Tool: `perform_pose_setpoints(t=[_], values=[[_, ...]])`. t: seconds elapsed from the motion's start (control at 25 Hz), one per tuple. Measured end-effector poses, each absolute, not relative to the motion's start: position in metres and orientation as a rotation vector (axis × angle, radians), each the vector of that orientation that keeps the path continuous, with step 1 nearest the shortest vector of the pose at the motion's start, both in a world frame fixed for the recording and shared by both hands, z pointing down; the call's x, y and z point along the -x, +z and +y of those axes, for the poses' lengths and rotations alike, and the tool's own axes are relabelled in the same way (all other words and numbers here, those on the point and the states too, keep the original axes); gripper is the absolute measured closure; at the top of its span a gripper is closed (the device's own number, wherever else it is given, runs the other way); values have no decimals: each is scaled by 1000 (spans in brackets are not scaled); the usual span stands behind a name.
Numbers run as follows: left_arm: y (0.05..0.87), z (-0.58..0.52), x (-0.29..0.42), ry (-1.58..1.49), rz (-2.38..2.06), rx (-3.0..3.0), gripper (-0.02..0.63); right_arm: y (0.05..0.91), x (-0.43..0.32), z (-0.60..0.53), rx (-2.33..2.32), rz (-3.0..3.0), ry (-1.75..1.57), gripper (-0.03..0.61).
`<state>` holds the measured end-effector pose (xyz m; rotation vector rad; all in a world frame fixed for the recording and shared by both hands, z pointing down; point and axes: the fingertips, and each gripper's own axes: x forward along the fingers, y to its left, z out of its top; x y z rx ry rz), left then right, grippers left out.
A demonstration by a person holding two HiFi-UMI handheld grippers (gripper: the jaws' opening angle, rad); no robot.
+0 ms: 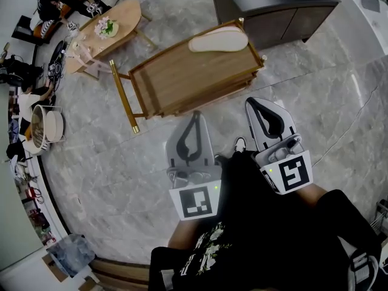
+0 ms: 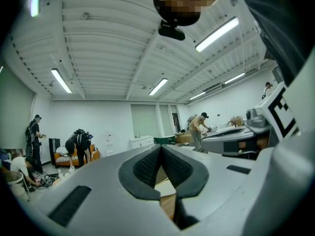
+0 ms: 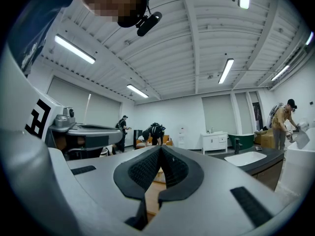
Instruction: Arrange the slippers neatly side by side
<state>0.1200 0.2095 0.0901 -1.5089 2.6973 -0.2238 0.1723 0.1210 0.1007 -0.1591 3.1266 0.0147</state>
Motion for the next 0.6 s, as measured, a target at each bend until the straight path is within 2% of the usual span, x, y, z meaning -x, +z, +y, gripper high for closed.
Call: perform_pose_setpoints(t=[0.6], values=[[91,194,-142,-312,2683,1521,612,103,-192,106,154,3124,-38,580]])
